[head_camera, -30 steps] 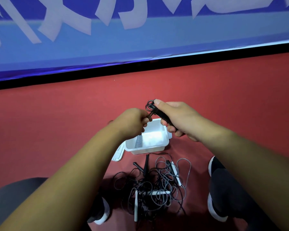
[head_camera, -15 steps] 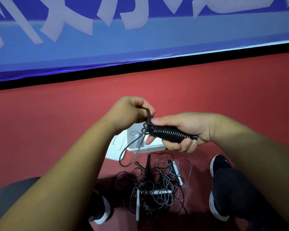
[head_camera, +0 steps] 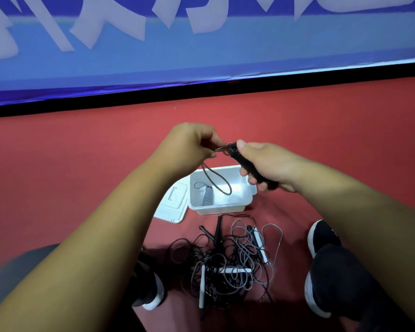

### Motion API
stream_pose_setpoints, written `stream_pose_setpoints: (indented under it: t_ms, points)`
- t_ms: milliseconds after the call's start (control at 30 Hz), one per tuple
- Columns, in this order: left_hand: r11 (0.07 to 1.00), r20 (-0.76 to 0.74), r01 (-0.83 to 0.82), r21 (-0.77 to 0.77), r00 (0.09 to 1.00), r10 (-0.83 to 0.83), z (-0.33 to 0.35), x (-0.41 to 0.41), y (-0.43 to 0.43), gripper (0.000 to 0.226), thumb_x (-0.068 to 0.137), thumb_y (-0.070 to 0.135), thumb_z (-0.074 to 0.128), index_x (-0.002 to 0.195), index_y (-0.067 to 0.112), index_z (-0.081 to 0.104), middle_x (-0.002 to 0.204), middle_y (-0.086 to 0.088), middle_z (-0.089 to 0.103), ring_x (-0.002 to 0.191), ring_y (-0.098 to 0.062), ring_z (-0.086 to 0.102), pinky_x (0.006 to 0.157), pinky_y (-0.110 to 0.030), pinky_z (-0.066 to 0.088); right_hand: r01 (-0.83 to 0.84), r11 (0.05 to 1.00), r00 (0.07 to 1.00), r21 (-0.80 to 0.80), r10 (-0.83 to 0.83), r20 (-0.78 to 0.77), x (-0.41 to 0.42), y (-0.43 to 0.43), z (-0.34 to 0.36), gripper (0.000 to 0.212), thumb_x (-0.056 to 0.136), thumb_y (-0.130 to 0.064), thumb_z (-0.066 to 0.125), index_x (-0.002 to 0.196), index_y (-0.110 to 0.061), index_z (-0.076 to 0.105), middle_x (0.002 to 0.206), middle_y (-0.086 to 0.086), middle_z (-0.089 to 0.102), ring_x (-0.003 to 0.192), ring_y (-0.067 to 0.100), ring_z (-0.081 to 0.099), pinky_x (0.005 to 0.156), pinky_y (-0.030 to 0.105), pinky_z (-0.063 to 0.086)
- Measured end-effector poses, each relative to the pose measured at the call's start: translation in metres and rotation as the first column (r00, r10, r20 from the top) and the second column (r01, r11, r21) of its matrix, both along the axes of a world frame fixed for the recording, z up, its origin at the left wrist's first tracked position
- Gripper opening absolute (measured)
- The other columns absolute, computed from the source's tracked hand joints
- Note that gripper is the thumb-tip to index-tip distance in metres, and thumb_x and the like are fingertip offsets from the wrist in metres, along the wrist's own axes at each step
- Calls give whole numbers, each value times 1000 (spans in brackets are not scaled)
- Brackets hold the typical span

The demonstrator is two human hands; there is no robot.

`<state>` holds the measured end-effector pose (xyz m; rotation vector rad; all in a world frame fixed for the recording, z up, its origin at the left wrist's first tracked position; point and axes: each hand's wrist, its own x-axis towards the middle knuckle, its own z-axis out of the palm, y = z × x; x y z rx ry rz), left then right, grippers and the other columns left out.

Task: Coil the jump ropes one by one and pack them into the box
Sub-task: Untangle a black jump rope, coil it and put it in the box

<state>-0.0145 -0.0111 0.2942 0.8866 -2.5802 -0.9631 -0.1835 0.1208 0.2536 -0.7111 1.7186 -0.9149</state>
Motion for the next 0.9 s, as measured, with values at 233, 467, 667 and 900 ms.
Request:
stream_pose_setpoints:
  t_ms: [233,467,667,900]
  points:
    - [997,213,-73,18,975,67,-18,-6,-4,26,76,12,91,86,16,68,73,6,68,61,-11,62,54,-15,44,117,987,992,-108,-110,66,14,-16,4,42,105,-64,49,115,-27,67,87,5,62,56,16,52,51,26,38]
    - [879,53,-107,464,994,93,-17,-8,-5,26,107,21,58,96,2,72,82,-11,68,49,-13,53,48,-23,50,259,952,954,-165,-225,199,14,-20,9,34,96,-67,60,101,-33,66,73,3,58,49,17,42,50,23,29]
    - [701,-225,102,706,971,85,-11,-6,1,29,111,30,50,106,8,68,69,1,51,57,-13,26,48,-23,26,262,943,962,-204,-239,132,4,-15,15,39,98,-64,57,110,-30,72,72,4,60,50,19,43,47,24,31]
    - [797,-197,171,580,978,-66,-11,4,-6,29,111,28,50,118,14,74,76,0,56,64,-19,31,58,-29,27,172,966,982,-193,-153,113,-4,-10,30,49,98,-66,55,105,-21,74,71,5,55,47,19,40,48,25,27]
